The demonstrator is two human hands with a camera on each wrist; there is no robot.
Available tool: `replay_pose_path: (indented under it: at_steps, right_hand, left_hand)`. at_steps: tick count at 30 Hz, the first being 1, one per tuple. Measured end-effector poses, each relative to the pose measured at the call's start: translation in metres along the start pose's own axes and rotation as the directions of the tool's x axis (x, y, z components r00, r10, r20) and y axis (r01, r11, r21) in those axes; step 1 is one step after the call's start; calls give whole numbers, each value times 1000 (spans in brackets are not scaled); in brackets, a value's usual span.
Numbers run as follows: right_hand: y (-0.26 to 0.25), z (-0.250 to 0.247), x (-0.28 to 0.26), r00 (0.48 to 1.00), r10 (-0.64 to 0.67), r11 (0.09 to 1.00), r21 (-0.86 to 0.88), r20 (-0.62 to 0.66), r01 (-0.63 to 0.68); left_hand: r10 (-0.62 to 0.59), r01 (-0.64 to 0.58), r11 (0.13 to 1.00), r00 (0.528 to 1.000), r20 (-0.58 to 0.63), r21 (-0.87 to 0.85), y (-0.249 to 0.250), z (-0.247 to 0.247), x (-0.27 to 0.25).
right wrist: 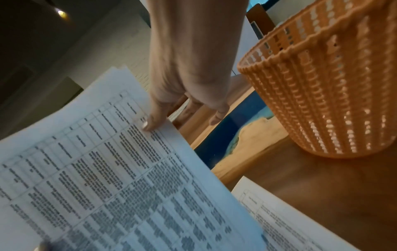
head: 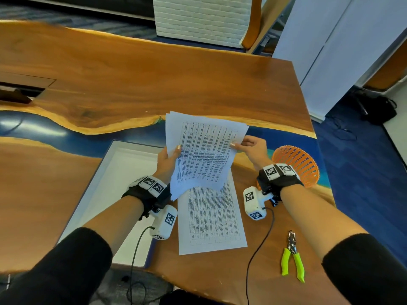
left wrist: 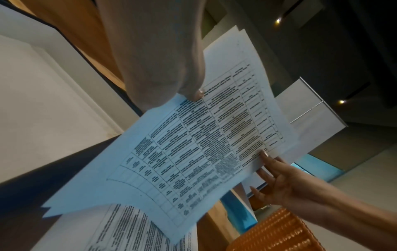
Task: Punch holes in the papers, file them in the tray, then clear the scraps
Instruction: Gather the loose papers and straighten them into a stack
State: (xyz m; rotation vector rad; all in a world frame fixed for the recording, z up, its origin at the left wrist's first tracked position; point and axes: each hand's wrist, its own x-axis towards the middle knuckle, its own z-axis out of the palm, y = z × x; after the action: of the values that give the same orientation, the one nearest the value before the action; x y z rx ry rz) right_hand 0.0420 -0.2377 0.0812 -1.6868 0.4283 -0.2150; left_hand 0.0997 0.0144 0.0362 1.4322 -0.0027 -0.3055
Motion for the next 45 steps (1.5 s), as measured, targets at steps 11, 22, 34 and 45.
replay_pose_path:
  at_steps: [11, 22, 34, 45]
  right_hand:
    - [30, 25, -14, 998, -55, 998, 2, 42, 55]
    - [29, 30, -14, 1000, -9, 1000, 3, 21, 9]
    - [39, 36, -9, 998, 62, 995, -72, -27, -64]
    - [62, 30, 1, 982, 188, 944, -277, 9, -178]
  left_hand:
    - [28, -51, 985, 990, 137, 164, -9, -1, -4]
    - [62, -75, 969, 996, 64, 233, -10, 1, 0]
    - [35, -56, 969, 995, 90, 242, -7, 10, 0]
    - [-6, -56, 945, 982, 188, 321, -8, -11, -10]
